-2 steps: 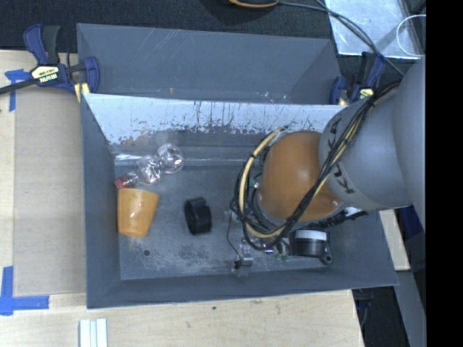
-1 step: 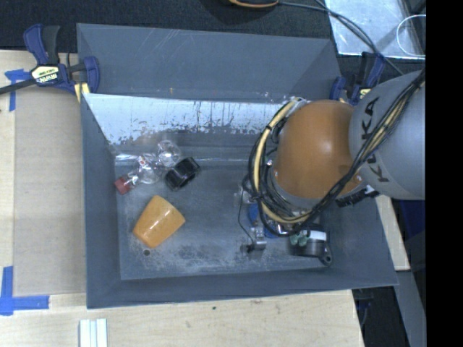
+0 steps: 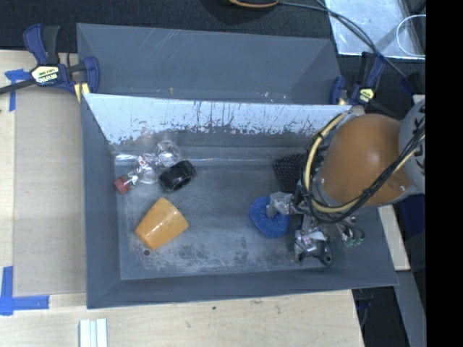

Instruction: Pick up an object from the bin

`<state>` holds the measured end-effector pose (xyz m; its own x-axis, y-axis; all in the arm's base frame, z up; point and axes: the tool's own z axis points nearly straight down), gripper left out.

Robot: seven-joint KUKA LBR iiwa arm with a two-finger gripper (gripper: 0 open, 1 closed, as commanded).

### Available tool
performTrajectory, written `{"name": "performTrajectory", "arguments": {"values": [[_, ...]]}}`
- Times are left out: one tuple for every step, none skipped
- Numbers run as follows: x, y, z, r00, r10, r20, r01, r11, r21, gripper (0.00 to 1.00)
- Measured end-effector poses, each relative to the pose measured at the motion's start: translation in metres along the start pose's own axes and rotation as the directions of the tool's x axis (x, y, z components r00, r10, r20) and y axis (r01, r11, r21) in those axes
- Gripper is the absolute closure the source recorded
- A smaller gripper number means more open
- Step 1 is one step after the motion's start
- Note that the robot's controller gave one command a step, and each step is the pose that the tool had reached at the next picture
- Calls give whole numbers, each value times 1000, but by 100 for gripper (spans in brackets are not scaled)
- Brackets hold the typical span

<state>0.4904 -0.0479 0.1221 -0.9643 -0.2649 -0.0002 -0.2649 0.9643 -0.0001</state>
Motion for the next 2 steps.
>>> {"name": "performTrajectory", "arguments": {"values": [[-22,-42,52,978,210,6,-210,978,-9,0],[-25,-78,49,879,-476,11,476,879,-4,100]]}}
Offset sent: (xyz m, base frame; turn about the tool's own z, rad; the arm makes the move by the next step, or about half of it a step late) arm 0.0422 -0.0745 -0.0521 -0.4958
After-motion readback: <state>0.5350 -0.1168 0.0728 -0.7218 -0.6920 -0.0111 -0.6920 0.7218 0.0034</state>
